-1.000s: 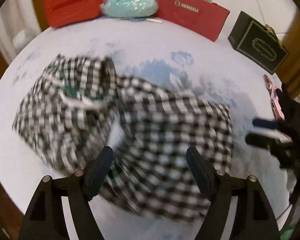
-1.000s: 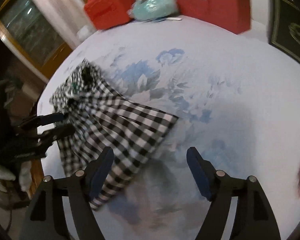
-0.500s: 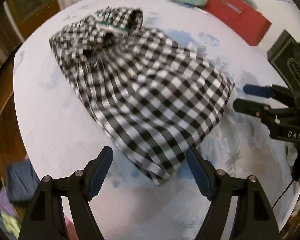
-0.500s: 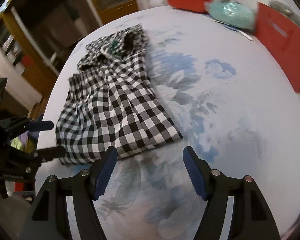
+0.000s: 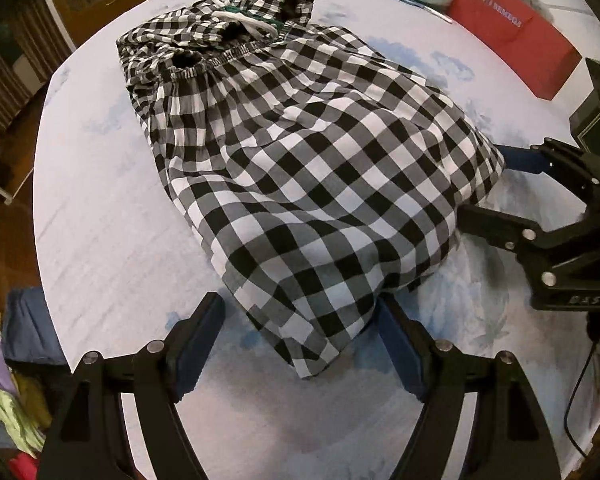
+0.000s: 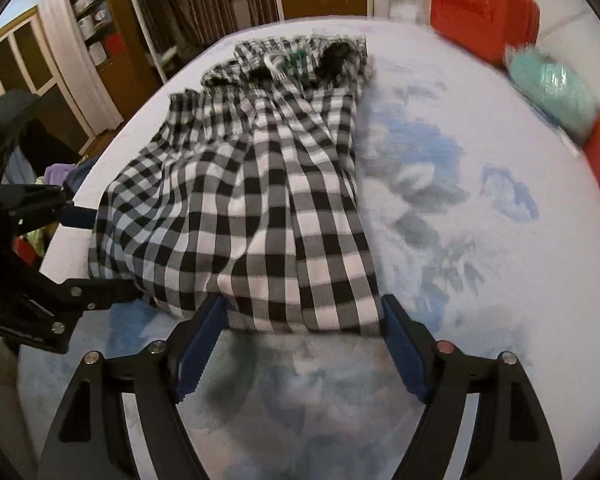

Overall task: Fold clothes
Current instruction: 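Grasp the folded pants edge with the right gripper and lift it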

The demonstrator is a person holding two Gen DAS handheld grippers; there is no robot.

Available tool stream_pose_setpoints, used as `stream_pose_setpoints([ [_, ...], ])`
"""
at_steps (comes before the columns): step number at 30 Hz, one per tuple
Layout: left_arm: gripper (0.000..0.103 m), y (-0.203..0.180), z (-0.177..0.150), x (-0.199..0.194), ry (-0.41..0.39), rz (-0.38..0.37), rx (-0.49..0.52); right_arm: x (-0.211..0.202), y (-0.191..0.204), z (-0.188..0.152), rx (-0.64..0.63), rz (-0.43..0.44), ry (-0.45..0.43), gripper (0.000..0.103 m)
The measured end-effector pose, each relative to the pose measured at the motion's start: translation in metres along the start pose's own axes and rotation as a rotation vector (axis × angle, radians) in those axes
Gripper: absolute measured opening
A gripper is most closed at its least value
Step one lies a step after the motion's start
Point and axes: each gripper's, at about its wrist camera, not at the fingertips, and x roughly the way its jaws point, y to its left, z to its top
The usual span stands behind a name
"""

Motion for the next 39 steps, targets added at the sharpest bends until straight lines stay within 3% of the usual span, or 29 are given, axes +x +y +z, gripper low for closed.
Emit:
stream_pose_setpoints([
  [3,0.065,0.002,0.001,-0.003,-0.017,-0.017,0.000,0.001,0.001,-0.003,0.011,-0.020,-0.026,0.077],
  [4,0.052,0.003,0.002,-0.005,-0.021,-0.037,-0.005,0.000,0.002,-0.003,0.010,-0.037,-0.027,0.073],
  [5,0.041,0.005,0.003,-0.006,-0.025,-0.055,-0.009,-0.001,0.002,-0.003,0.008,-0.057,-0.027,0.062],
  [6,0.039,0.006,0.006,-0.006,-0.029,-0.062,-0.005,-0.001,0.002,-0.004,0.007,-0.077,-0.027,0.057],
  [7,0.035,0.005,0.006,-0.008,-0.034,-0.068,0.003,-0.004,0.002,-0.003,0.014,-0.055,-0.030,0.039],
  [8,0.022,0.004,0.007,-0.009,-0.038,-0.075,0.011,-0.005,0.002,-0.002,0.023,-0.032,-0.031,0.025],
  [11,0.008,0.000,0.011,-0.016,-0.050,-0.095,0.045,-0.005,0.011,0.003,0.006,-0.021,-0.009,0.020],
  [13,0.006,0.005,0.016,-0.021,-0.061,-0.103,0.067,-0.010,0.015,0.007,0.017,-0.004,-0.014,0.013],
  [19,0.006,0.036,0.034,-0.080,-0.156,-0.167,0.112,-0.050,0.009,0.036,0.178,0.100,-0.150,0.013],
  [22,0.006,0.063,0.055,-0.104,-0.213,-0.202,0.121,-0.067,0.011,0.065,0.206,0.094,-0.246,0.013],
  [27,0.006,0.109,0.126,-0.113,-0.266,-0.276,0.097,-0.072,0.009,0.136,0.191,0.054,-0.340,0.013],
  [32,0.006,0.162,0.219,-0.093,-0.254,-0.368,0.052,-0.039,-0.007,0.225,0.206,0.016,-0.346,0.013],
  [37,0.012,0.192,0.290,-0.040,-0.138,-0.355,0.064,0.039,-0.041,0.293,0.282,0.007,-0.248,0.013],
  [38,0.026,0.198,0.303,-0.024,-0.107,-0.337,0.065,0.057,-0.048,0.299,0.306,0.008,-0.219,0.015],
  [39,0.034,0.202,0.309,-0.010,-0.080,-0.329,0.078,0.075,-0.055,0.304,0.331,0.007,-0.188,0.016],
])
